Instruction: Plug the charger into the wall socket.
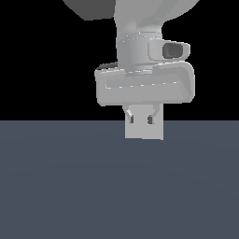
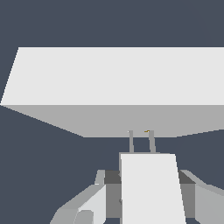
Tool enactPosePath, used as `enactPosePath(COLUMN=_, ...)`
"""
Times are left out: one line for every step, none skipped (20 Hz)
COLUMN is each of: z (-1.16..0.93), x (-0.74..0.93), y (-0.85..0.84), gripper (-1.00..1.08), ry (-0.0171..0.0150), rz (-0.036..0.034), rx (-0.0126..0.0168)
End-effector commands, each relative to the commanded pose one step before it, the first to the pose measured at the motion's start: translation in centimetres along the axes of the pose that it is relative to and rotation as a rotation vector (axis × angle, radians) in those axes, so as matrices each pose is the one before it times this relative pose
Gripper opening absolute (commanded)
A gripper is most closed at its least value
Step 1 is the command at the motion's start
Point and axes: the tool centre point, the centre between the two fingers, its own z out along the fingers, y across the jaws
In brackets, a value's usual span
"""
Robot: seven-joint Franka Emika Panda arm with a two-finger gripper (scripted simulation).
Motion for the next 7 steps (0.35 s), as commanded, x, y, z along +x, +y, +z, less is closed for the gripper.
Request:
enactPosePath(z=0.232, x=0.77, y=-0.013, gripper=-1.0, ry=0.0001, rz=-0.00021, rx=0.00038)
enactPosePath(z=0.066, x=0.206, y=0.004, gripper=-1.0, ry=0.0, rz=0.0, rx=0.0)
enactPosePath(z=0.054, x=0.166, y=0.005, gripper=-1.0, ry=0.0, rz=0.0, rx=0.0)
enactPosePath(z=0.042, x=0.122, y=-0.017, gripper=-1.0, ry=0.00011, rz=-0.00046, rx=-0.00051)
enactPosePath(z=0.028, x=0.084, y=-0.01, gripper=-1.0, ry=0.00016, rz=-0.00037, rx=-0.00056)
enactPosePath(z=0.017, x=0.049, y=0.007, gripper=-1.0, ry=0.0, rz=0.0, rx=0.0)
enactPosePath(z=0.005, x=0.014, y=0.004, gripper=-1.0, ry=0.0, rz=0.0, rx=0.0)
